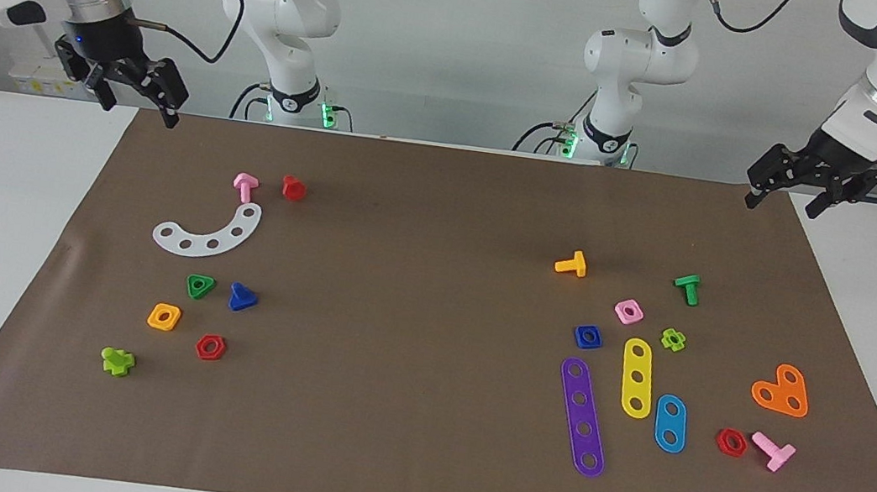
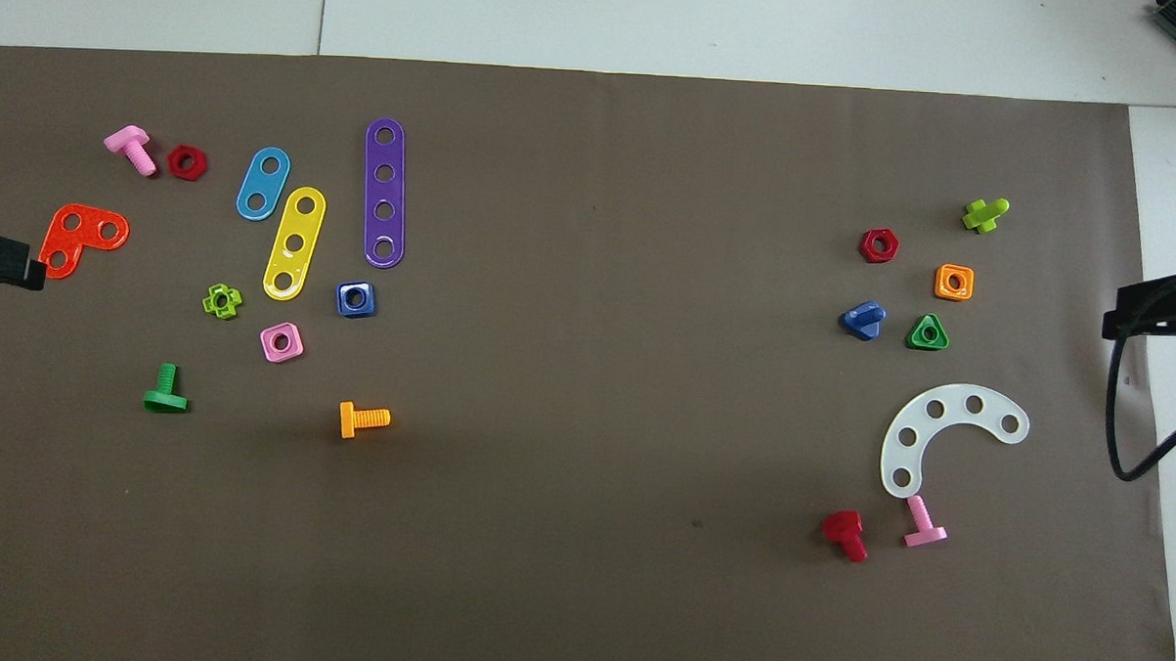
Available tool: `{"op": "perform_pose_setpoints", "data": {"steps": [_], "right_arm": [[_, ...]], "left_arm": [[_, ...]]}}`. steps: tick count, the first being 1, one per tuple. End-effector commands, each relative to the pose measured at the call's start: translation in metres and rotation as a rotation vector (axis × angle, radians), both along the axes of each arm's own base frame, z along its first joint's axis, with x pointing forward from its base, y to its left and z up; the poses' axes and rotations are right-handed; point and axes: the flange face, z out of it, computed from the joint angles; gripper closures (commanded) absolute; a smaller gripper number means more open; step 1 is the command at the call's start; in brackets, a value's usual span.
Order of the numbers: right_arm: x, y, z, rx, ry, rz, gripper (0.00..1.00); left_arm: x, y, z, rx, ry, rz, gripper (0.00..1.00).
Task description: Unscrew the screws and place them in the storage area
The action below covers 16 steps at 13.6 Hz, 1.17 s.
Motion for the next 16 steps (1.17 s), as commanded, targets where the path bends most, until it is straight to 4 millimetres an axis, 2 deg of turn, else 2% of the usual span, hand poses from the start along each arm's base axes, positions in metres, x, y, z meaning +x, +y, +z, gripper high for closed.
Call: {"op": "perform_pose_setpoints", "data": {"steps": [1, 4, 7, 11, 16], "right_arm": [[0.000, 0.012, 0.002, -0.002, 0.008, 0.041, 0.00], [-0.006, 0.029, -0.003, 0.000, 0.022, 0.083, 0.00], [-0.002, 0.030, -0.001, -0.001, -0.002, 0.159, 0.00], [-0.002, 0.027, -0.003, 0.000, 0.005, 0.105, 0.00], [-0.004, 0.024, -0.006, -0.016, 0.012, 0.132, 0.00]], "left_arm": [[-0.006, 0.002, 0.000, -0.014, -0.004, -0.002, 0.00], [-0.006, 0.002, 0.000, -0.014, -0.004, -0.002, 0.00], [-0.006, 0.002, 0.000, -0.014, -0.004, -0.002, 0.00], [-0.006, 0.002, 0.000, -0.014, -0.004, -0.002, 0.00], [-0.006, 0.002, 0.000, -0.014, -0.004, -0.002, 0.00]]}}
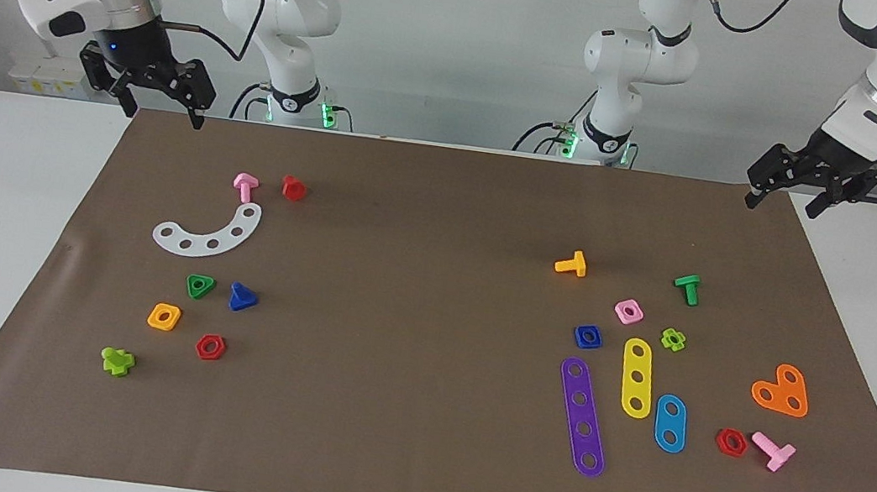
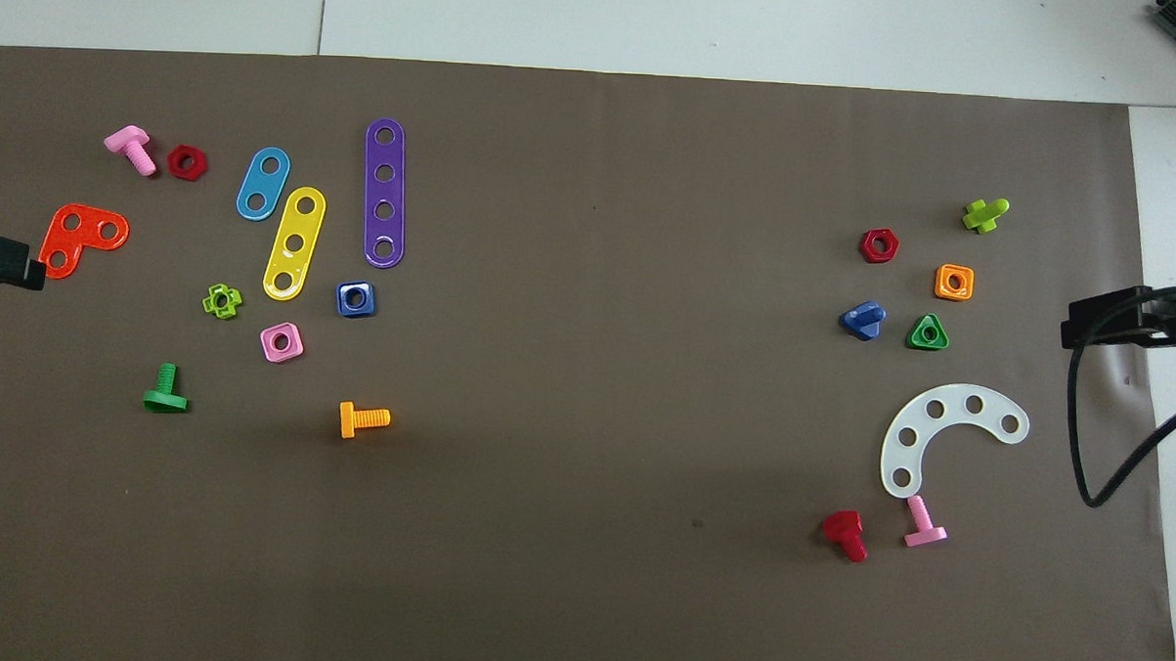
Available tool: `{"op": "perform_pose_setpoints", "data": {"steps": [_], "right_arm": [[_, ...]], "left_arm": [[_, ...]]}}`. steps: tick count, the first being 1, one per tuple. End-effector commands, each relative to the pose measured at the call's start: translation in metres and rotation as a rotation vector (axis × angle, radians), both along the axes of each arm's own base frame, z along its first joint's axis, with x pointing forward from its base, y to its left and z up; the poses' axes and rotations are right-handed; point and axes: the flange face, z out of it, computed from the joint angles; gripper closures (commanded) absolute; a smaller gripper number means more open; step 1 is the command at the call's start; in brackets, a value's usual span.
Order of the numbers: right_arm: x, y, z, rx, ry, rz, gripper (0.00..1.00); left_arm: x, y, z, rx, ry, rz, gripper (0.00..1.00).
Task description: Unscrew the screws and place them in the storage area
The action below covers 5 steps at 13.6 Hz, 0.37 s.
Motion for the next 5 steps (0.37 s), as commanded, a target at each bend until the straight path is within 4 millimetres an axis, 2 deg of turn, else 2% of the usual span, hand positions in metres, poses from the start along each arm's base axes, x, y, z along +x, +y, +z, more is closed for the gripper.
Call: {"op": "perform_pose_setpoints", "data": {"steps": [1, 5], "right_arm": [[-0.0053, -0.0043, 0.0001, -0.015, -0.006, 0.017, 0.00], [-0.0048, -0.0044, 0.0000, -0.009, -0.006, 0.010, 0.00]], "left_arm": [[-0.0055, 0.0019, 0.0000, -0.014, -0.004, -0.002, 0.00], [-0.0055, 0.0019, 0.0000, -0.014, -0.004, -0.002, 0.00]]}}
